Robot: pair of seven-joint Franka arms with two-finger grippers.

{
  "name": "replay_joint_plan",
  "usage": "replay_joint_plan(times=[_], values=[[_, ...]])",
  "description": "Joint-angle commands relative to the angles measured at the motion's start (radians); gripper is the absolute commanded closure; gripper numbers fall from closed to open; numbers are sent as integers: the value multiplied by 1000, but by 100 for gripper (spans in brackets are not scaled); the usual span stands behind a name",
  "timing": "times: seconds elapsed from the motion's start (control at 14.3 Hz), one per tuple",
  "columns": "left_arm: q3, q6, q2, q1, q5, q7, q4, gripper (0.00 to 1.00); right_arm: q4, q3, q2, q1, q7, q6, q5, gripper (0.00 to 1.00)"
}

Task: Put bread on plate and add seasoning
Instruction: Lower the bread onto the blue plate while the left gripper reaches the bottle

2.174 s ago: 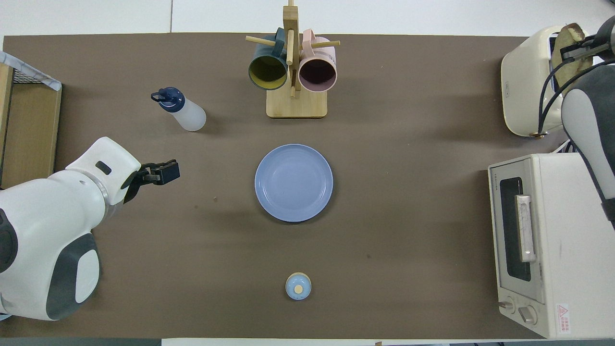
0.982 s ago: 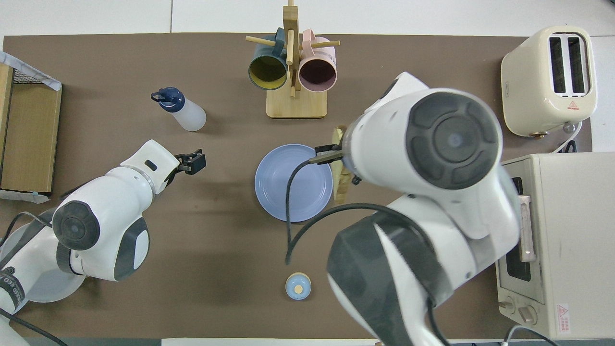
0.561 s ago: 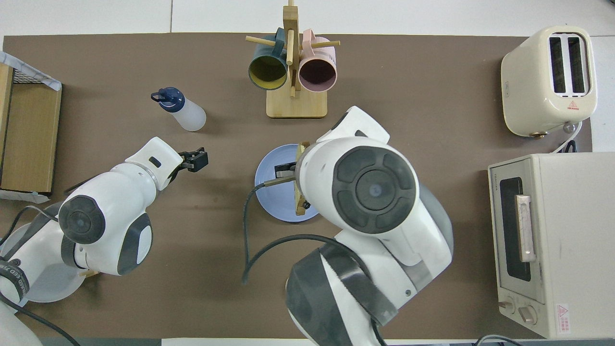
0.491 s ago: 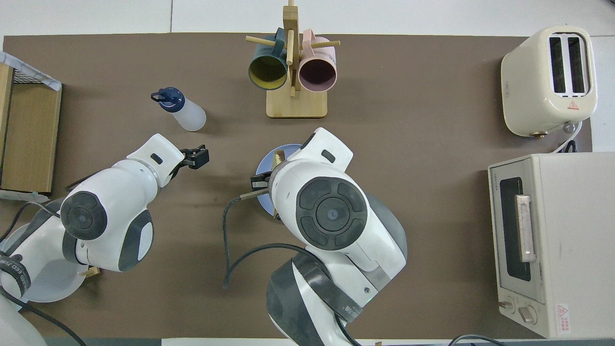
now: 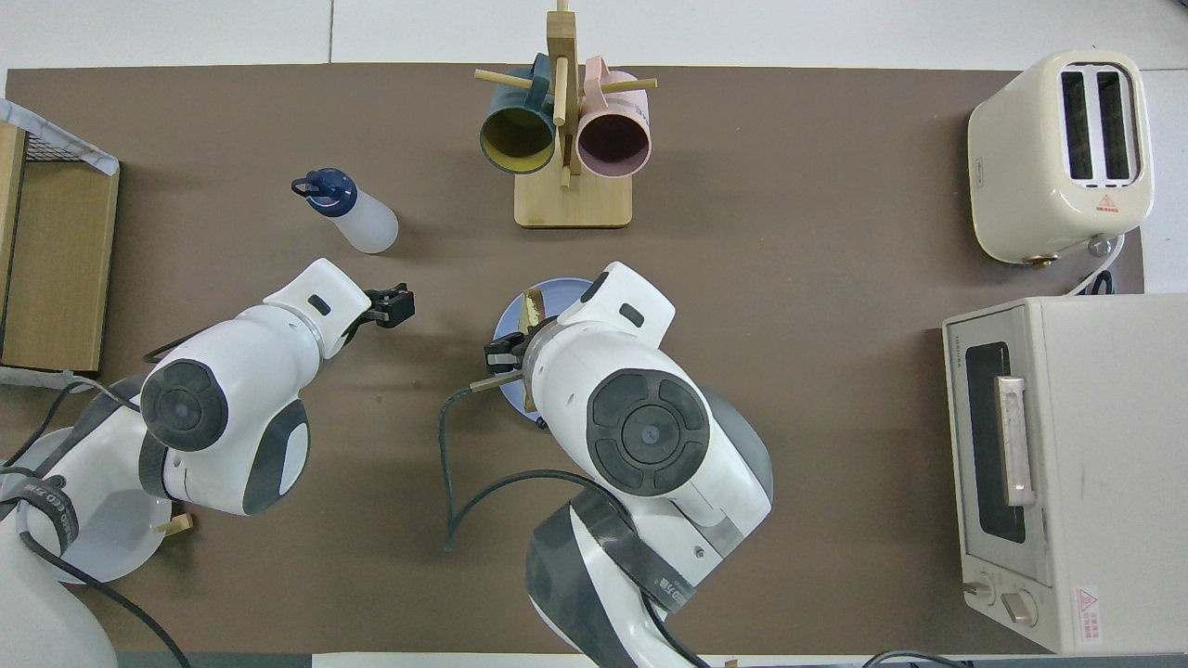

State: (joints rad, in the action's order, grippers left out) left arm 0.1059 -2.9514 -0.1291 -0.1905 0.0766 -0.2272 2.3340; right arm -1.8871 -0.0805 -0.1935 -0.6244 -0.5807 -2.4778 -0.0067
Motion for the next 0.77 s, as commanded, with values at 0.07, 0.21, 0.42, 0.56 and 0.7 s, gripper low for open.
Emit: replay_joint_plan(times=[0.07, 0.21, 0.42, 0.56, 0.7], values=[[-28, -12, -38, -10, 43, -15, -38, 0, -52, 1, 25, 0, -7, -36, 10, 100], [-32, -5, -50, -10, 55, -15, -59, 0, -113, 1, 31, 2, -1, -133, 10, 100], [-52, -2, -78, -20, 63, -15, -93, 0, -121, 1, 20, -1, -4, -153, 8, 100], [-99, -2, -96, -65, 63, -17, -114, 0, -122, 1, 20, 0, -2, -144, 8, 100], [-194, -2, -104, -150, 63, -18, -125, 0, -122, 2, 22, 3, -1, -133, 8, 100]])
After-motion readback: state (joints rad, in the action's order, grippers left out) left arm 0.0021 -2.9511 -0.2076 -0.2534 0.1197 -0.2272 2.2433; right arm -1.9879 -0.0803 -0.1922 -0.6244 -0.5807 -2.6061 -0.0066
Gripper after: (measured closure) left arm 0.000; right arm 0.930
